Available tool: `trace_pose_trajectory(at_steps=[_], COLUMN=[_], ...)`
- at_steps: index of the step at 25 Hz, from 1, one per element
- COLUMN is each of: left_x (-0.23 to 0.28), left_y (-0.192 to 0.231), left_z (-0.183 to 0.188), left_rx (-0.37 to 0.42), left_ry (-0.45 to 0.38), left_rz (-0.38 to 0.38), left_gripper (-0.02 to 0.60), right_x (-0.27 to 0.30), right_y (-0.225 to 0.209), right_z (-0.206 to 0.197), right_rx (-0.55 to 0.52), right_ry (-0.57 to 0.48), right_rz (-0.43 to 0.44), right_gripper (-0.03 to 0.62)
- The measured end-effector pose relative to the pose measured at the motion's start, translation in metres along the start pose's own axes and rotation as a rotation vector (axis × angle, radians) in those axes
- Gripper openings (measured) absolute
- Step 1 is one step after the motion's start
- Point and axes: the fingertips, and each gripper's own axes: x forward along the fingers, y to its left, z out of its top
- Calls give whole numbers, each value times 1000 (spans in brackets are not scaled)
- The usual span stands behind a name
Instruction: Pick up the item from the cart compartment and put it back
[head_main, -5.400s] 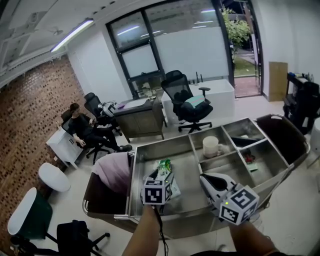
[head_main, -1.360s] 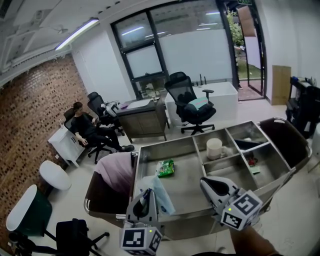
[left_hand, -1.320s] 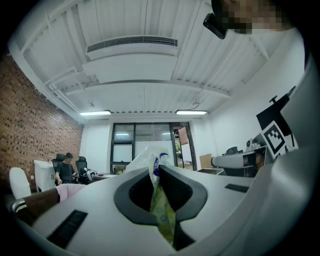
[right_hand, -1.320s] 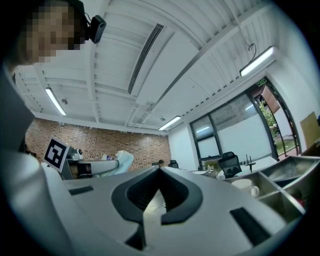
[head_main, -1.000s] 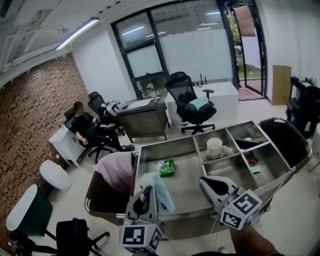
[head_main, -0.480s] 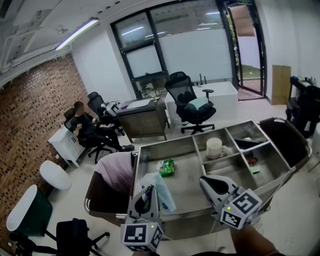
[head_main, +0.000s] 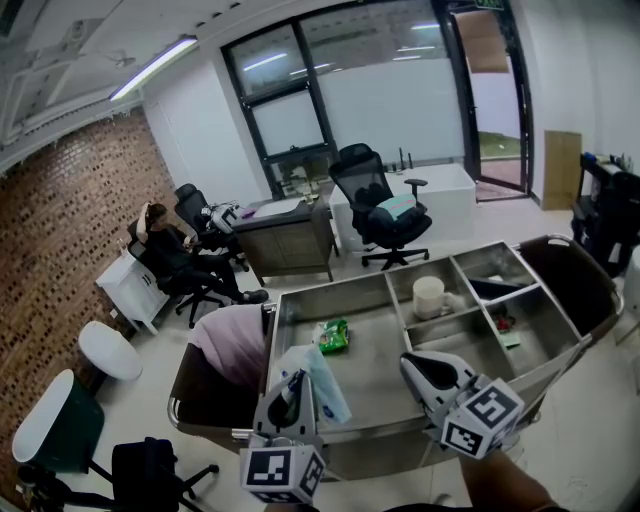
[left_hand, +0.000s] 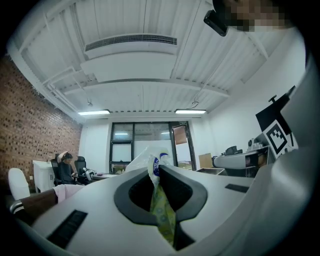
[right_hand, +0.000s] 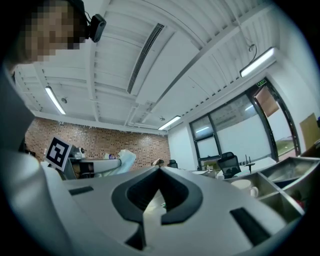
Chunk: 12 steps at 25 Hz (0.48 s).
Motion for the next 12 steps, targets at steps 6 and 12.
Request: trace_pose_trajectory(at_steps=[6,12], left_x=[1,3], left_y=[1,2], left_z=[-5,-5], left_rx=[1,1], left_ry=[6,7], left_rz=[1,2], left_gripper=[9,9], right_x=[0,-1], right_y=[0,0], right_z=[-1,0], right_rx=[0,1], right_ry=[1,2], right_rz=[1,-4], right_gripper=[12,12])
